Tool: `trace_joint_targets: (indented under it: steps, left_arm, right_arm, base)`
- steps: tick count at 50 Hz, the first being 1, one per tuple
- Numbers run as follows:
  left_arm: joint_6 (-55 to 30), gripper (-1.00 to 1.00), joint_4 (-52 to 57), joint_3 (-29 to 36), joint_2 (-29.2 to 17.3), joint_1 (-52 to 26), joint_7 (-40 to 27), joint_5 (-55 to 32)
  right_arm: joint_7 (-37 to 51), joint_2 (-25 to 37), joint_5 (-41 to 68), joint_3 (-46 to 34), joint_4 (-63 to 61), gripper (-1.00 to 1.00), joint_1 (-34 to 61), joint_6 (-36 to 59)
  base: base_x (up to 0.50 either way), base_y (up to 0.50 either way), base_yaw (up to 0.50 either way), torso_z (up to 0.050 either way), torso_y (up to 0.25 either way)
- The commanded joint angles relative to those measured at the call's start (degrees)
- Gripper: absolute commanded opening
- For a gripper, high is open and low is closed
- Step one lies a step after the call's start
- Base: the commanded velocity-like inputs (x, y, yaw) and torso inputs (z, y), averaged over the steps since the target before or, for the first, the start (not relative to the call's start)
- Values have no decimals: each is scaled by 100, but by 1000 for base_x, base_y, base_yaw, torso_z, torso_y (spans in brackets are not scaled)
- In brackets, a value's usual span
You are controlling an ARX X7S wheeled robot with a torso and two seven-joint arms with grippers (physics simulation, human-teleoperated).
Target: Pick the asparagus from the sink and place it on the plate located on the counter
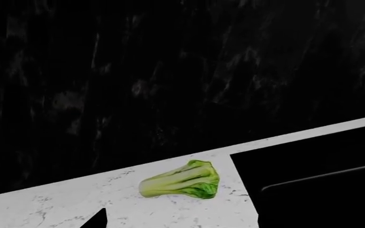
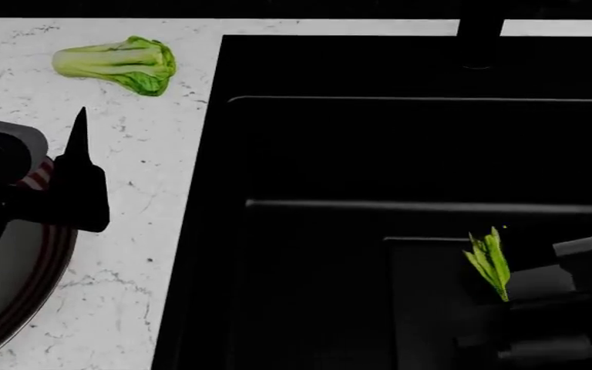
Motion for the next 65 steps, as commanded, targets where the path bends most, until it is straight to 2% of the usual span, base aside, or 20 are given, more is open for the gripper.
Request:
trace_joint_targets:
  steps: [1, 9, 15, 39, 42, 49, 54, 62, 65]
  left_arm:
    - [-56, 100, 150, 44, -38, -37, 30, -21]
    - [-163, 100, 259, 58, -27, -87, 29, -60]
    - [-215, 100, 304, 88, -31, -122, 3, -70]
    - [-241, 100, 261, 173, -58, -210, -46, -154]
    - [-289, 100, 306, 181, -66, -224, -55, -157]
    - [-223, 100, 267, 170, -68, -196, -74, -183]
    - [-244, 100, 287, 150, -70, -197, -79, -203]
    - [-509, 100, 354, 193, -95, -301, -104, -207]
    - [-407, 100, 416, 24, -32, -187, 11, -323]
  right_arm:
    - [94, 698, 132, 462, -4045, -100, -1387, 1709]
    - [93, 995, 257, 759, -5800, -100, -2115, 2521]
    - [77, 1112, 325, 970, -6549, -100, -2415, 2785]
    - [-535, 1352, 1042, 821, -8703, -100, -2140, 3874]
    - [-263, 1470, 1529, 841, -8814, -100, -2113, 3885]
    - [1257, 1865, 3756, 1076, -8925, -100, -1878, 3882]
    - [2025, 2042, 4926, 1109, -9012, -100, -1687, 3873]
    - [2477, 2064, 5602, 967, -8910, -100, -1355, 3792]
    - [2508, 2022, 5750, 949, -8868, -100, -1254, 3757]
  base:
    - [0, 0, 0, 0, 0]
    - [0, 0, 0, 0, 0]
    - [0, 0, 0, 0, 0]
    - [0, 0, 0, 0, 0]
    - [0, 0, 0, 0, 0]
    - [0, 0, 0, 0, 0]
    - [0, 0, 0, 0, 0]
    - [0, 0, 0, 0, 0]
    - [0, 0, 0, 0, 0]
